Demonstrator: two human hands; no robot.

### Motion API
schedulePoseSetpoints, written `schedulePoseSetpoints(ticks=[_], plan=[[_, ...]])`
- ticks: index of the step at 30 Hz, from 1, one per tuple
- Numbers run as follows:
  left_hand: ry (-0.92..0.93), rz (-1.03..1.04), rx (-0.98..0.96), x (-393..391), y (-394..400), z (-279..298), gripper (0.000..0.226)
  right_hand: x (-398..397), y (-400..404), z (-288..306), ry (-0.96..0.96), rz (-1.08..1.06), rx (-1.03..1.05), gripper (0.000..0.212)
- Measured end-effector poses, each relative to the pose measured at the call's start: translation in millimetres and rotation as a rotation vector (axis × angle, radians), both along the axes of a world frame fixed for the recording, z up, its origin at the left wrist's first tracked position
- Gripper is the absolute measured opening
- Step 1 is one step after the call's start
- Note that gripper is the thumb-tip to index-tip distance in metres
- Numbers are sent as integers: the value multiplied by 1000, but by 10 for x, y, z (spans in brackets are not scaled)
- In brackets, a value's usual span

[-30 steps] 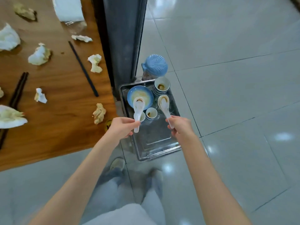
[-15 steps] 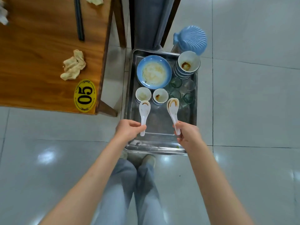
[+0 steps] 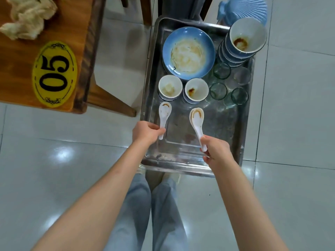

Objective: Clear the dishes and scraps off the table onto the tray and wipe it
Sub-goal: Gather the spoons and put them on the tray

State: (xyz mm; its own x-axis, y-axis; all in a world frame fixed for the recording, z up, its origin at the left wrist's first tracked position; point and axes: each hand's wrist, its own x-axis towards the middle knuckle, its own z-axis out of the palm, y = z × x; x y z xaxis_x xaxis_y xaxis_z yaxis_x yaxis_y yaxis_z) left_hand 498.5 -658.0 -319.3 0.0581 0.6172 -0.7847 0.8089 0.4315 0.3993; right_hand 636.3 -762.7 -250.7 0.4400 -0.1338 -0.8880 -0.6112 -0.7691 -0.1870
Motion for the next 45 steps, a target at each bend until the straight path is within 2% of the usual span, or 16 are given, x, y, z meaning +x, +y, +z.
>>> schedulePoseSetpoints(ticks=[3,7,11,27,34,39,43,45], plan=[[14,-7,-7,0,-5,-84,26,-10,7,-75,9,16,14,21],[35,-21,-13,-4,-3,-133,22,-26,36,-138,15,26,4,17],[41,-23,-2,-17,41,-140,21,-61,53,-184,9,28,12,25],[-13,-40,82,-106,94,1,17,-310,84,-140,27,-8,45,17],[-110,-17,130,-289,203,308,24,-412,171,-83,-9,-48,19,19],[-215,-113,191,-437,271,611,26,-569,405,-63,-36,-72,56,20],[-253,-150,210,-526,321,712,31,-725,634,-144,-80,-81,81,6],[-259,-169,216,-568,346,717,33,-770,721,-197,-93,-91,72,7]])
